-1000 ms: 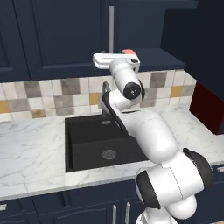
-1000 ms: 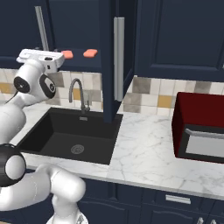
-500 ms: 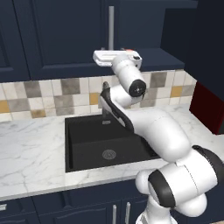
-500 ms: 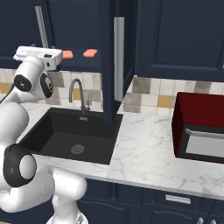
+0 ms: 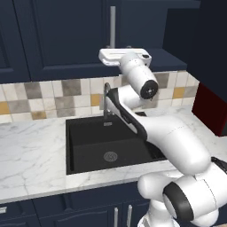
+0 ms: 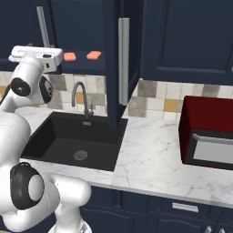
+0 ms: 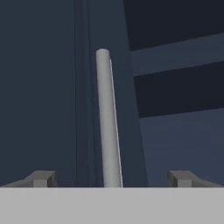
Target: Pick up the bar soap and bar soap from the sink, and place them back in the cabinet, and close the cabinet doors.
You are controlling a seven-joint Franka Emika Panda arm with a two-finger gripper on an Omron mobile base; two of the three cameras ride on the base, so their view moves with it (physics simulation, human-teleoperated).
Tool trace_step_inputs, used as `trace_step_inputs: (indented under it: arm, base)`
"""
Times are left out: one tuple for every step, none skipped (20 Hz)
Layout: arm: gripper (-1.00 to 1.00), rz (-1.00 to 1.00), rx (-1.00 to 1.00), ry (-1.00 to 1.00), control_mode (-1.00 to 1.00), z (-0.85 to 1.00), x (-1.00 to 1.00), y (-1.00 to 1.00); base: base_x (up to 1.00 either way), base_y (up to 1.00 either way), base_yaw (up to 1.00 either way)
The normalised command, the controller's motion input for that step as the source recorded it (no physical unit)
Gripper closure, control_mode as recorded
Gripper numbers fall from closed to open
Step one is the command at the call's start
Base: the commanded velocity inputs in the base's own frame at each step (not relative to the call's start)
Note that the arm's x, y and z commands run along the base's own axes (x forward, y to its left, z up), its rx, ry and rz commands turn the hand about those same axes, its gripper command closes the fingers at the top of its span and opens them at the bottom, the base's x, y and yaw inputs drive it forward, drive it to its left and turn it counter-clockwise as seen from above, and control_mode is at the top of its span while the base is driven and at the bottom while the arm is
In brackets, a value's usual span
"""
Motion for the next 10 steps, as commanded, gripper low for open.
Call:
trace_step_inputs:
  arm:
    - [-1.0, 0.0, 0.0, 0.0, -1.0, 0.25, -0.6, 0.0]
    - [-1.0, 0.0, 0.0, 0.0, -1.0, 0.27, -0.63, -0.01]
    - [-1.0, 0.0, 0.0, 0.0, -1.0, 0.27, -0.64, -0.02]
    - [-1.0, 0.0, 0.0, 0.0, -1.0, 0.26, -0.63, -0.04]
    - [-1.0, 0.0, 0.0, 0.0, -1.0, 0.27, -0.66, -0.06]
    - [-1.0, 0.0, 0.0, 0.0, -1.0, 0.25, -0.66, -0.06]
    - [-1.0, 0.0, 0.0, 0.0, -1.0, 0.24, -0.67, -0.05]
    - [-1.0, 0.0, 0.0, 0.0, -1.0, 0.25, -0.7, -0.07]
    - [-1.0, 0.0, 0.0, 0.0, -1.0, 0.25, -0.71, -0.1]
    - [-1.0, 0.0, 0.0, 0.0, -1.0, 0.29, -0.74, -0.14]
  base:
    - [0.0, 0.0, 0.0]
    - [0.0, 0.0, 0.0]
    - [0.0, 0.0, 0.0]
    - [0.0, 0.0, 0.0]
    - [0.0, 0.0, 0.0]
    - [0.0, 0.0, 0.0]
    - [0.0, 0.0, 0.0]
    - [0.0, 0.0, 0.0]
    - [0.0, 0.0, 0.0]
    - [0.0, 0.0, 0.0]
